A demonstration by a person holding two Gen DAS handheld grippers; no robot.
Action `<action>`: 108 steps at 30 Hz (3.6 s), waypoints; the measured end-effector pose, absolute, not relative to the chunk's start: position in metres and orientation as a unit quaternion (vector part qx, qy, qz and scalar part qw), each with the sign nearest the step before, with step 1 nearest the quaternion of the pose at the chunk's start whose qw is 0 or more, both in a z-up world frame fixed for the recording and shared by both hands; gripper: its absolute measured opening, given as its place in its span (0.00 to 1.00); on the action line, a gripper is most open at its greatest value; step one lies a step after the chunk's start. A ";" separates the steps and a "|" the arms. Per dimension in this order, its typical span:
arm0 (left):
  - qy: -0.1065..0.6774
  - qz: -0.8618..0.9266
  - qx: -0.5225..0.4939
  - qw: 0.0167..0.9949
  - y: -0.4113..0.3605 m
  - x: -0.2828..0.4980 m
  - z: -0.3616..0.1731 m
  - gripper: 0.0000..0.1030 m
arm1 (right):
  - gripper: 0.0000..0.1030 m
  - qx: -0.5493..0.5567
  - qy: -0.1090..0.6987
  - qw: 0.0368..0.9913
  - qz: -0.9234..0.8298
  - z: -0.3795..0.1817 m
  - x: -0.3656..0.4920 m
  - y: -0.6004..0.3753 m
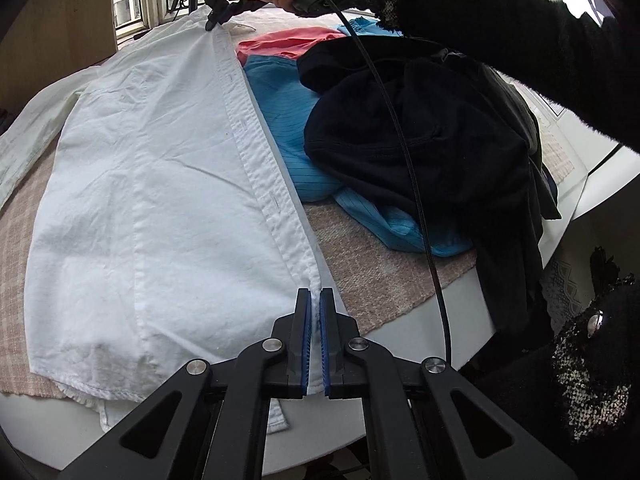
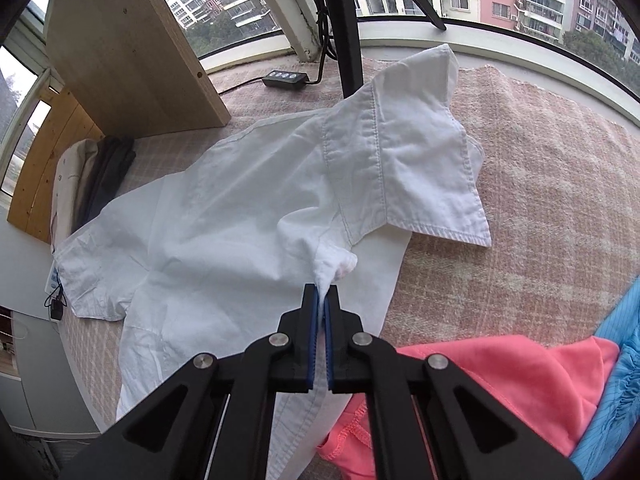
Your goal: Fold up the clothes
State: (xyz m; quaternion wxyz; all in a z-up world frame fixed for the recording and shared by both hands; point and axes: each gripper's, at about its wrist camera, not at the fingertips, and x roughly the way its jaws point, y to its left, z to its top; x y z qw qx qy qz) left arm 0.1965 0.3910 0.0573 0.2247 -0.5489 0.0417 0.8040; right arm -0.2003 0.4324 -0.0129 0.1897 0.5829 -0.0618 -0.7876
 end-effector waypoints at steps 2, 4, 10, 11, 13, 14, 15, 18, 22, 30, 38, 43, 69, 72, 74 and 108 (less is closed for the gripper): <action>0.042 0.792 -0.566 0.225 0.391 0.195 0.050 0.06 | 0.04 0.591 -0.046 0.190 -0.783 -0.022 -0.199 0.429; 0.033 0.784 -0.577 0.226 0.385 0.198 0.053 0.10 | 0.06 0.603 -0.029 0.207 -0.769 -0.027 -0.197 0.424; -0.008 0.821 -0.552 0.145 0.318 0.218 0.099 0.23 | 0.16 0.568 -0.039 0.221 -0.792 0.008 -0.189 0.448; -0.011 0.829 -0.546 0.119 0.304 0.220 0.105 0.23 | 0.16 0.563 -0.048 0.220 -0.795 0.013 -0.191 0.453; -0.028 0.840 -0.534 0.087 0.279 0.217 0.110 0.23 | 0.16 0.560 -0.082 0.220 -0.794 0.016 -0.199 0.466; -0.031 0.844 -0.530 0.079 0.274 0.212 0.109 0.23 | 0.16 0.561 -0.104 0.214 -0.793 0.015 -0.204 0.472; -0.032 0.846 -0.527 0.072 0.271 0.206 0.107 0.22 | 0.16 0.560 -0.123 0.209 -0.792 0.013 -0.210 0.478; -0.027 0.843 -0.527 0.102 0.284 0.190 0.095 0.22 | 0.16 0.559 -0.169 0.207 -0.785 0.006 -0.227 0.489; 0.007 0.821 -0.548 0.156 0.324 0.180 0.073 0.22 | 0.29 0.562 -0.173 0.193 -0.786 -0.005 -0.248 0.485; 0.015 0.795 -0.577 0.188 0.351 0.176 0.043 0.22 | 0.30 0.589 -0.198 0.190 -0.760 -0.009 -0.231 0.486; 0.014 0.794 -0.577 0.191 0.353 0.173 0.043 0.22 | 0.30 0.581 -0.221 0.177 -0.763 -0.033 -0.249 0.484; 0.012 0.794 -0.577 0.191 0.354 0.173 0.043 0.22 | 0.13 0.559 -0.241 0.188 -0.771 -0.034 -0.254 0.486; 0.030 0.797 -0.570 0.196 0.364 0.173 0.046 0.23 | 0.02 0.481 -0.149 0.157 -0.849 0.015 -0.246 0.475; 0.031 0.797 -0.570 0.198 0.364 0.171 0.047 0.24 | 0.04 0.521 -0.086 0.134 -0.839 0.000 -0.258 0.458; 0.029 0.796 -0.571 0.199 0.364 0.170 0.047 0.25 | 0.04 0.553 -0.052 0.124 -0.822 -0.019 -0.263 0.446; 0.075 0.801 -0.493 0.330 0.191 0.185 0.046 0.27 | 0.07 0.628 -0.065 0.131 -0.765 -0.030 0.163 0.376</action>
